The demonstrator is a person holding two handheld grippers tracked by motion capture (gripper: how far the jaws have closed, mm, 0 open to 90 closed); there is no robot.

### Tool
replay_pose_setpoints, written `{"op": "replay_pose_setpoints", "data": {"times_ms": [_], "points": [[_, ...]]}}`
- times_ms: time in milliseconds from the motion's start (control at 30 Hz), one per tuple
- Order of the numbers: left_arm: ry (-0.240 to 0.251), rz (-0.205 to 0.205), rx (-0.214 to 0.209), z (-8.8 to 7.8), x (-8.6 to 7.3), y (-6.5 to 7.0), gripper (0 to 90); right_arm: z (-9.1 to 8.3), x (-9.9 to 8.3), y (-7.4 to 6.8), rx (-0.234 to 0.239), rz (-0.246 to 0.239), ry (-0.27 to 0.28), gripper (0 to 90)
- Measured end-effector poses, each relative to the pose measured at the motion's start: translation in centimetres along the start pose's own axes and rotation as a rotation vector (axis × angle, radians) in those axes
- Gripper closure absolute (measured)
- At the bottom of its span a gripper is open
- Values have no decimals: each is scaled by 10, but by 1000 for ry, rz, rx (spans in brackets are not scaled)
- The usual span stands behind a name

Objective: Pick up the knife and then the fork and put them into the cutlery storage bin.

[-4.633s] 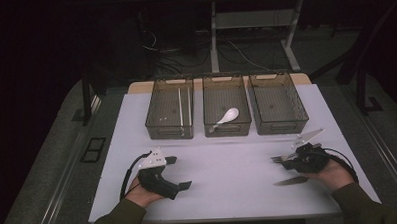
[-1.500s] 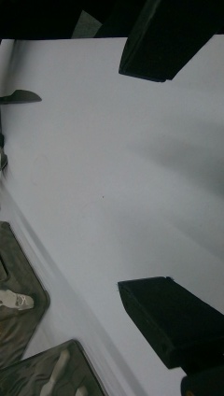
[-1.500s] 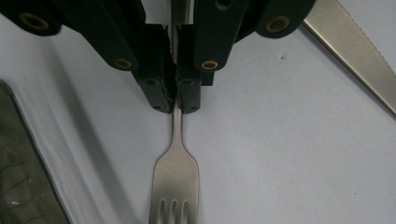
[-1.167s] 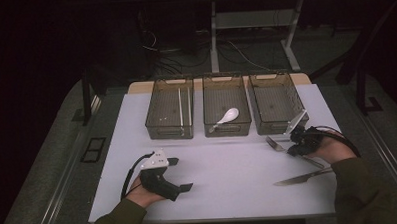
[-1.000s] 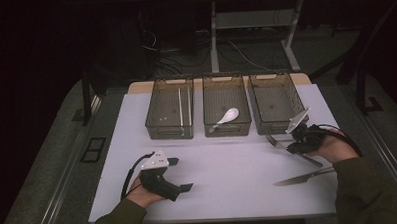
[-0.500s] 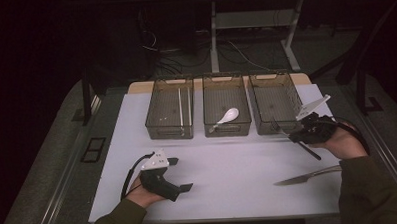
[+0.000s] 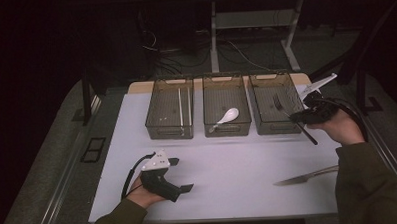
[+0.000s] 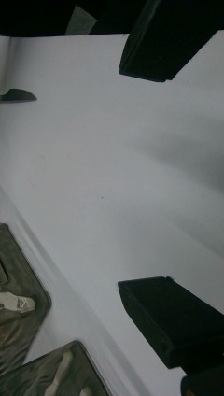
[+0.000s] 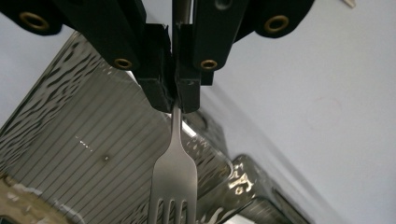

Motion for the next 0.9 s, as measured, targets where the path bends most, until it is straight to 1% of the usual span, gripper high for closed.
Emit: {"op": "replay_pose_setpoints", "data": {"times_ms": [33,200,267,500,700,900], "points": [[0,0,0,0,0,0,0,0,3,1,4,4,2,851],[4,-3,-1,-1,0,0,0,1,20,5,-13,21,13,850],[4,-6,-1,0,0,0,0,1,25,7,-8,31,19,851],[4,-2,1,0,0,0,0,6,49,17,-35,49,33,850],[2,-1,-1,0,0,-1,0,17,70,29,-55,71,51,850],[9,-1,-4,0,1,0,0,34,83,35,-64,84,46,850]]}}
Point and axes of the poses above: each handheld gripper's, and its own axes: z roughly forward along the jaws, x roughly out of its top, y roughly to its right, the point moved 4 cm from there along z, roughly forward along the jaws, and after that the axes turned 14 degrees about z, right-handed, at the moved point
